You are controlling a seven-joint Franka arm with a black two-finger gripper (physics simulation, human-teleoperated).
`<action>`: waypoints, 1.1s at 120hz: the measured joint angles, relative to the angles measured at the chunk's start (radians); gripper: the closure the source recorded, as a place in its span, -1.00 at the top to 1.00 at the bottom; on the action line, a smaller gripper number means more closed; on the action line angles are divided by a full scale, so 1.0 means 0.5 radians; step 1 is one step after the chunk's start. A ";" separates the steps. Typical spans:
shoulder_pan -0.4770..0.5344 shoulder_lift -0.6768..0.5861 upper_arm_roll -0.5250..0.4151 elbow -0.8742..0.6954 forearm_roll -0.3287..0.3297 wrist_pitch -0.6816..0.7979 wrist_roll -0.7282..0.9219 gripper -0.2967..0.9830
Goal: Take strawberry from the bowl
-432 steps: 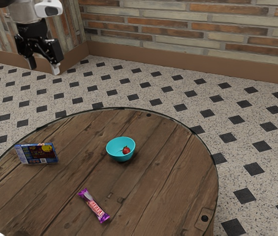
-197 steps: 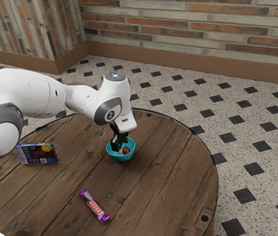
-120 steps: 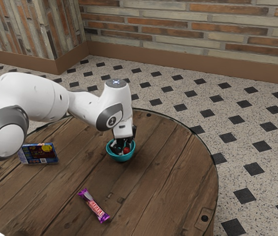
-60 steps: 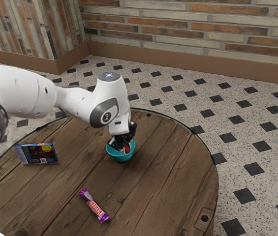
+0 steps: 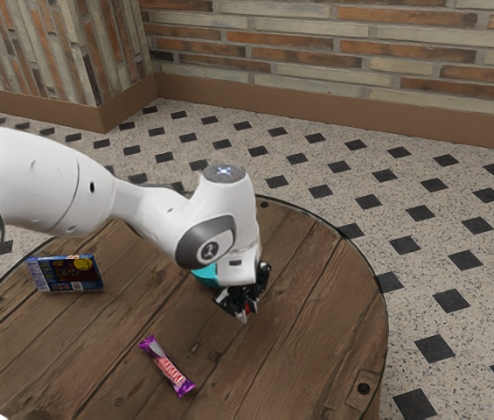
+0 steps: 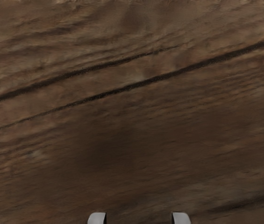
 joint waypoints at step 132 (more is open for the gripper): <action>0.410 -1.013 0.251 0.720 0.189 -1.435 -1.481 0.52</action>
